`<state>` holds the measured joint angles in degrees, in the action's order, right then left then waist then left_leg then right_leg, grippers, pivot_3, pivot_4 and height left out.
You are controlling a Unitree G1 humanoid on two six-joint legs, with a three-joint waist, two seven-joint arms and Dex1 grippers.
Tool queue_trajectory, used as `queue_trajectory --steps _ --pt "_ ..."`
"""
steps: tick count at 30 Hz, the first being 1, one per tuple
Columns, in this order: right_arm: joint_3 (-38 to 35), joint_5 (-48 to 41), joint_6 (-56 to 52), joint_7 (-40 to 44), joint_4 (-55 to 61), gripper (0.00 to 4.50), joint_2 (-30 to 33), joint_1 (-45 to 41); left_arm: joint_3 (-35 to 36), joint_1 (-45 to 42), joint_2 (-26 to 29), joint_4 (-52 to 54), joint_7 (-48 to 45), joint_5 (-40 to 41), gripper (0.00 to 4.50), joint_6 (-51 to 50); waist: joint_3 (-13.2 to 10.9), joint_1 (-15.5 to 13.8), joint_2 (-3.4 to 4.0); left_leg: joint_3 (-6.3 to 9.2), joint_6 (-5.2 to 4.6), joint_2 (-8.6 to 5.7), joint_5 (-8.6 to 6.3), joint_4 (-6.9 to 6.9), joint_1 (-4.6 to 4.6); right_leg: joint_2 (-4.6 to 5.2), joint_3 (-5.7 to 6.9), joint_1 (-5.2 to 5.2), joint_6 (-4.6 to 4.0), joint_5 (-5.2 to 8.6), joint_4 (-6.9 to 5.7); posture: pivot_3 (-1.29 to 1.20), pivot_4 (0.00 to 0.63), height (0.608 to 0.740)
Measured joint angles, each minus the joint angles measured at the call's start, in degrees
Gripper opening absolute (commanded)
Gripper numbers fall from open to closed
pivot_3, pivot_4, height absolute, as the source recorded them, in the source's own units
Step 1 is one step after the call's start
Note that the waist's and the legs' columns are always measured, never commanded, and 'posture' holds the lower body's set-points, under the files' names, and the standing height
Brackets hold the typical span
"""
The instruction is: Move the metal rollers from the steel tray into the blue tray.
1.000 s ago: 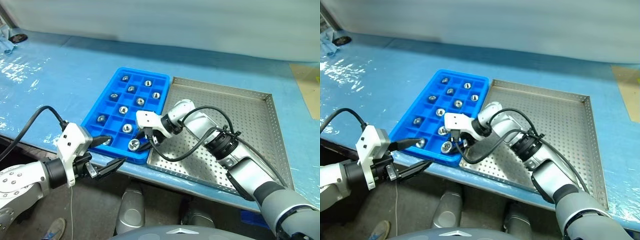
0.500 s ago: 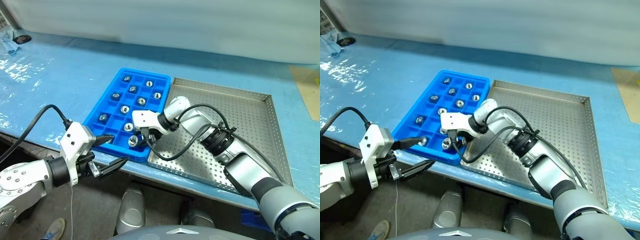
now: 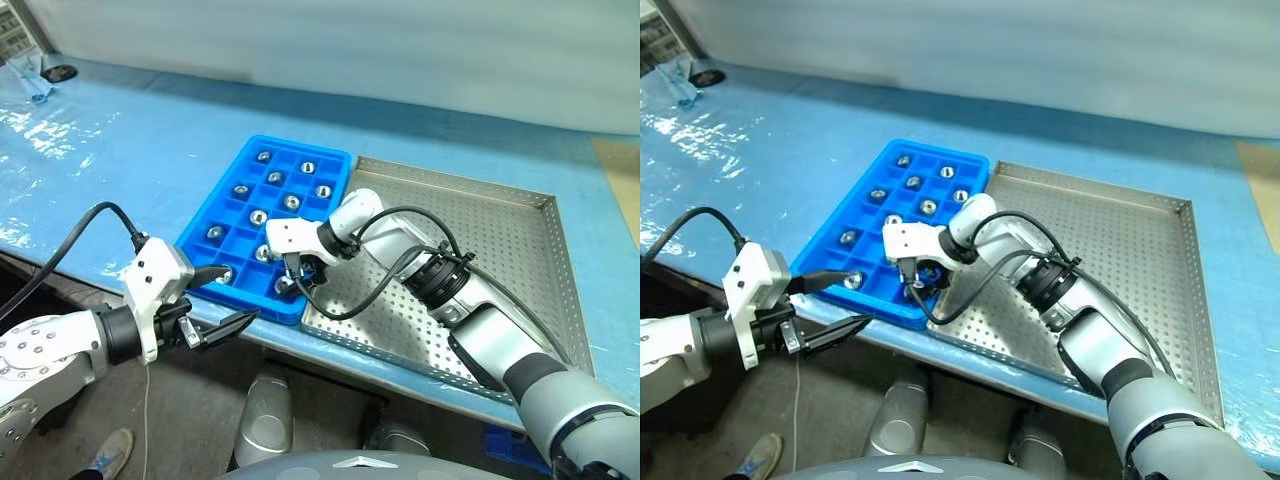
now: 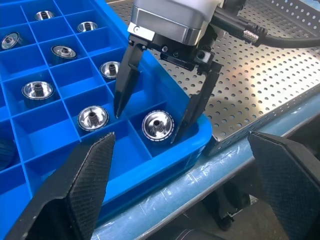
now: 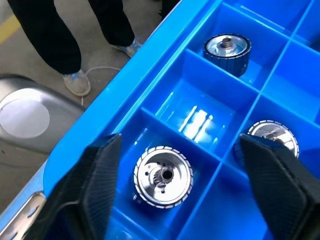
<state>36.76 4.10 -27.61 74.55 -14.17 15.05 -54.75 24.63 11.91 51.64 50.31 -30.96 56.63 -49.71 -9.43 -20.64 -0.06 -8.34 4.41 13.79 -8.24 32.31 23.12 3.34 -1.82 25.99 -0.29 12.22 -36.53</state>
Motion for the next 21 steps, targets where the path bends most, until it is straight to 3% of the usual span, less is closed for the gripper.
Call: queue_trajectory --steps 6,10,21 --pt "-3.08 -3.50 -4.78 0.39 -0.02 3.78 0.66 1.20 -1.39 -1.91 0.04 -1.04 -0.94 -0.39 4.50 0.14 0.00 0.08 0.00 0.00 0.02 0.04 0.01 -0.01 0.03 -0.02 0.02 0.06 0.00 0.00 -0.05 0.47 0.150 0.740" --pt "-9.15 -7.37 -4.38 -0.34 -0.05 3.78 1.00 2.96 -3.92 -4.31 -0.12 -3.09 -1.76 -0.93 4.50 0.74 0.00 0.67 0.00 0.01 0.06 0.05 0.03 0.01 -0.02 -0.03 0.01 0.09 0.00 0.00 -0.18 0.42 0.150 0.740" --pt "-24.82 -14.02 -0.28 -15.86 4.68 3.78 -1.81 13.52 -15.42 -13.89 -7.62 -14.95 -5.18 -11.96 4.50 9.99 0.01 4.16 -0.01 0.00 0.37 0.08 0.23 0.22 0.09 -0.02 0.11 0.09 -0.22 -0.17 -0.22 0.28 0.150 0.740"
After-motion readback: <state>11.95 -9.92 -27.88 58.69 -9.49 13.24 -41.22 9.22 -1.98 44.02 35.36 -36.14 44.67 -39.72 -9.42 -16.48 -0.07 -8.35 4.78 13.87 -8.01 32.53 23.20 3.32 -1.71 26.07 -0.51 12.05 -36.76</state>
